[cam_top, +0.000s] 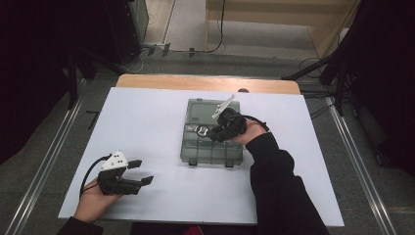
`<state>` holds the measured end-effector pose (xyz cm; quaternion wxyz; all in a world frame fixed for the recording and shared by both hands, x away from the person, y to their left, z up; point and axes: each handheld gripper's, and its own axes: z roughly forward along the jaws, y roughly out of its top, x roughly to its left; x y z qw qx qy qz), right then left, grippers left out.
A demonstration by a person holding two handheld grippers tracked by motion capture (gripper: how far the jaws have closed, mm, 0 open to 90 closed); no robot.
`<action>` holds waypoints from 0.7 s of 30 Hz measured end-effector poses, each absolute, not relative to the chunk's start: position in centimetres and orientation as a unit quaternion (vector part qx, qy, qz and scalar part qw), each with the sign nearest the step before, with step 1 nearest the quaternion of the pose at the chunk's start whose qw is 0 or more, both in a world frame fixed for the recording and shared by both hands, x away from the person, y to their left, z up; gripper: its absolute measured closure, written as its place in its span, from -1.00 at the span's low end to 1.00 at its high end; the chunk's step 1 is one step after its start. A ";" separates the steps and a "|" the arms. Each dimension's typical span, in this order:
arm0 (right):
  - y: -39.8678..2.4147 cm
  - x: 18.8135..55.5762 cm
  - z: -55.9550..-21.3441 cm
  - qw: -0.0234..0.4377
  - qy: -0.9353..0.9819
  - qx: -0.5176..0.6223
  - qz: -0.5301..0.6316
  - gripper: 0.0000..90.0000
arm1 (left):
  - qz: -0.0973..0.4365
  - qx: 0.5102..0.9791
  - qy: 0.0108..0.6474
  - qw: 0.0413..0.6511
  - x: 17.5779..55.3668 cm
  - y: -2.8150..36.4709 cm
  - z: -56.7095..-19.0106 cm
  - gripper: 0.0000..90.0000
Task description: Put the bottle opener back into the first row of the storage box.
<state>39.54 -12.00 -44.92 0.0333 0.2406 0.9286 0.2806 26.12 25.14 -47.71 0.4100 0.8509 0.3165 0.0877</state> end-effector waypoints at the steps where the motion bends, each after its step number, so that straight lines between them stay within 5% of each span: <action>1: -11.9 39.6 -44.9 0.034 0.929 0.242 0.279 0.47 | 0.088 0.851 0.316 0.410 26.1 25.1 -47.7 -0.44; 10: -11.9 39.6 -45.0 0.055 0.928 0.242 0.279 0.30 | 0.087 0.851 0.316 0.410 26.1 25.2 -47.7 -0.44; 21: -13.0 38.5 -44.5 0.004 0.908 0.280 0.312 0.04 | 0.082 0.850 0.314 0.414 26.0 25.2 -47.6 -0.44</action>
